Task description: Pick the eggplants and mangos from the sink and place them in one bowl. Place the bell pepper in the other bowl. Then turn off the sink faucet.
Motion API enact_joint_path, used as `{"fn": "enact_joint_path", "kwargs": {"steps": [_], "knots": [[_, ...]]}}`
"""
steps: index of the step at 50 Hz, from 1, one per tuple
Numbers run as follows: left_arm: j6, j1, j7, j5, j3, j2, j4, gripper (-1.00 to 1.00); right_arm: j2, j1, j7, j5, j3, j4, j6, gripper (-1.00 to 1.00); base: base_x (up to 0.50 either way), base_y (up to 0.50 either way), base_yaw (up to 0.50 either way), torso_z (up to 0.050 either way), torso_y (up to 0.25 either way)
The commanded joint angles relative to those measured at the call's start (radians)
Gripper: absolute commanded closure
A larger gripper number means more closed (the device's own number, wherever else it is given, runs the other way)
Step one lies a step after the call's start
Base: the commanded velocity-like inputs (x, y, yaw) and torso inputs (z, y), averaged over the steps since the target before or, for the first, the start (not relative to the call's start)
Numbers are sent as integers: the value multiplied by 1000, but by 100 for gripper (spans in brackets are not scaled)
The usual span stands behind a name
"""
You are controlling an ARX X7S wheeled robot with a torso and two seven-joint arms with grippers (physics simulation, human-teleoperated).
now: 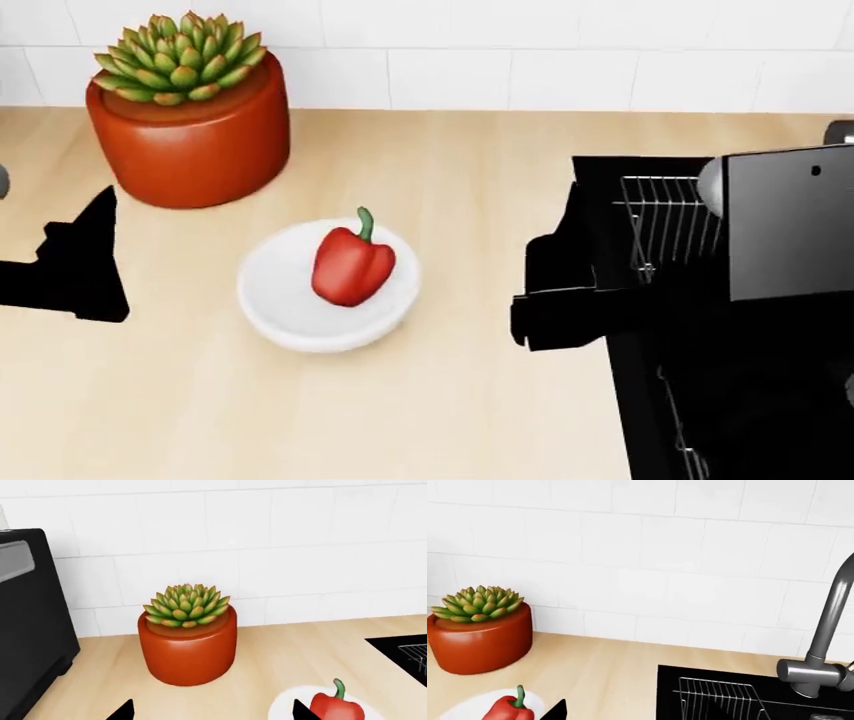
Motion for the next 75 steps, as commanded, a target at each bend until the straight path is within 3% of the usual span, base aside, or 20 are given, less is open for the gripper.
{"fn": "enact_joint_path", "kwargs": {"steps": [1, 15, 31, 75], "knots": [[79, 126, -18, -24, -59, -70, 86, -100, -3, 16, 34, 32, 8, -15, 24, -100, -500, -290, 0, 0, 0], [85, 133, -39, -43, -67, -69, 102, -100, 22, -10, 39, 14, 18, -45, 10, -100, -455, -354, 0, 0, 0], [91, 142, -33, -59, -81, -91, 107, -100, 49, -110, 59, -11, 49, -75, -54, -100, 0, -500, 0, 0, 0], [120, 157, -22, -33, -81, -59, 98, -100, 61, -80, 105, 23, 43, -102, -19, -100, 0, -500, 0, 0, 0]]}}
